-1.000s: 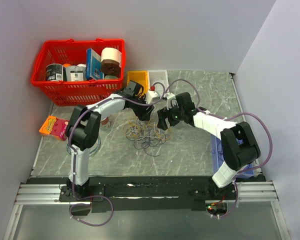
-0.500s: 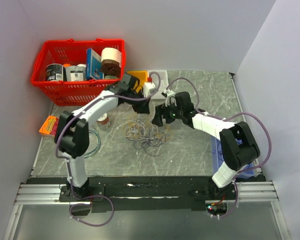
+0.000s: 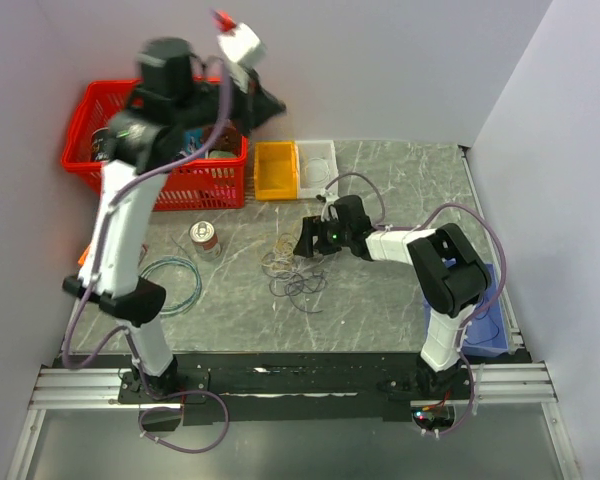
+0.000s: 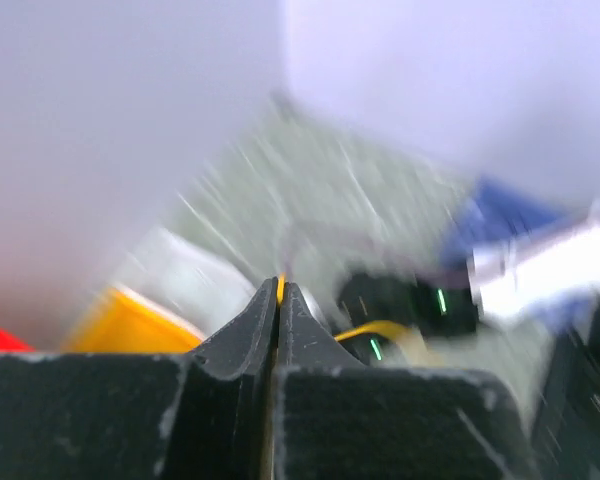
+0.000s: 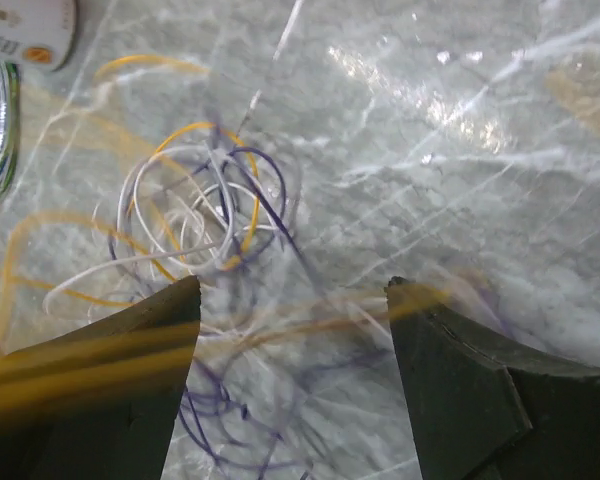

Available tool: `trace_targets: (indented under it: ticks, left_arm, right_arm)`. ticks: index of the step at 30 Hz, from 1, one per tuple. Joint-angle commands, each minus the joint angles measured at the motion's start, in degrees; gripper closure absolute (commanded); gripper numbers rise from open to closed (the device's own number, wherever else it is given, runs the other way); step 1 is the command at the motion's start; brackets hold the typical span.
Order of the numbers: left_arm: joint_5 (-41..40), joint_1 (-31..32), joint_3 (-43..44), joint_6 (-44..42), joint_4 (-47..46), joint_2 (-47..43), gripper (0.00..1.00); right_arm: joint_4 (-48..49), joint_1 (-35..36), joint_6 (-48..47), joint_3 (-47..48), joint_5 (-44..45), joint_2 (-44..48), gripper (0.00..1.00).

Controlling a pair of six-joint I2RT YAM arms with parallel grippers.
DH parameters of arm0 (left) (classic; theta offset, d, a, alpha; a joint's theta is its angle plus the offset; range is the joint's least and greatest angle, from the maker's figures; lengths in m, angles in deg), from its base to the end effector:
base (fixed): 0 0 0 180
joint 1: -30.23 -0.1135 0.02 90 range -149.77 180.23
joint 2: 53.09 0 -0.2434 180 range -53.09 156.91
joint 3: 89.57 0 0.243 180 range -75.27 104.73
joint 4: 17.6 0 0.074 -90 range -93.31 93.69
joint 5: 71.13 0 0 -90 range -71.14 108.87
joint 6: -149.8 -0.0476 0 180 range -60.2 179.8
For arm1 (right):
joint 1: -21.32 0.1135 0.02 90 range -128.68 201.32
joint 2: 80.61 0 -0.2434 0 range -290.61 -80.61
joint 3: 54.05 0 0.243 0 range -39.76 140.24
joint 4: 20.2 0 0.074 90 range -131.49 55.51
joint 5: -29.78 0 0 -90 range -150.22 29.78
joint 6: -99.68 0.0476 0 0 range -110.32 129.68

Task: Untangle the cables

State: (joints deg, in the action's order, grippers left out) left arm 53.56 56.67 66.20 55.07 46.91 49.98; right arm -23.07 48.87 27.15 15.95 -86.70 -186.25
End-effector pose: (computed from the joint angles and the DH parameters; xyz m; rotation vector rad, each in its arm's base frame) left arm 0.2861 -0.1725 0.5207 0.9007 1.5711 -0.8070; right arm 0.3221 0.1920 0.1337 -0.4648 2.2820 0.9302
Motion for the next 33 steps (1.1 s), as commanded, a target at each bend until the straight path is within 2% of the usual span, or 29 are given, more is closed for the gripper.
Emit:
trace_targets:
  ticks: [1,10,15,18,22,26,29,33]
  left_arm:
    - [-12.0,-0.94,13.64,3.41,0.59,-4.28,0.99]
    - [-24.32,-4.37,13.75,2.37,-6.61,-5.95,0.99]
    - [-25.64,-4.46,9.88,0.16,-10.13,-5.69,0.99]
    - [-28.09,-4.46,12.94,-0.71,-12.68,-4.54,0.99]
    - [-37.82,-4.46,17.44,-4.49,-16.72,-4.27,0.99]
    - [-45.32,-4.46,11.65,-11.25,-22.26,-7.08,0.99]
    - [-43.24,-4.46,6.29,-13.37,-22.8,-9.1,0.99]
    - [-40.24,-4.46,4.43,-11.89,-21.22,-10.52,0.99]
  right_arm:
    - [1.59,0.84,2.48,-0.94,1.78,0.09,0.18]
    - [-1.84,1.72,0.46,-2.96,3.63,1.84,0.17]
    - [-2.8,2.24,-1.3,-4.9,4.33,5.44,0.17]
    - [-3.51,2.51,-2.62,-5.69,5.03,8.16,0.16]
    - [-3.86,2.42,-6.56,-7.8,4.86,11.6,0.13]
    - [-5.97,3.64,-13.5,-7.8,5.38,17.12,0.12]
    - [-3.87,5.49,-20.1,-7.01,5.74,23.63,0.08]
    - [5.95,7.08,-18.89,-3.07,3.63,24.89,0.03]
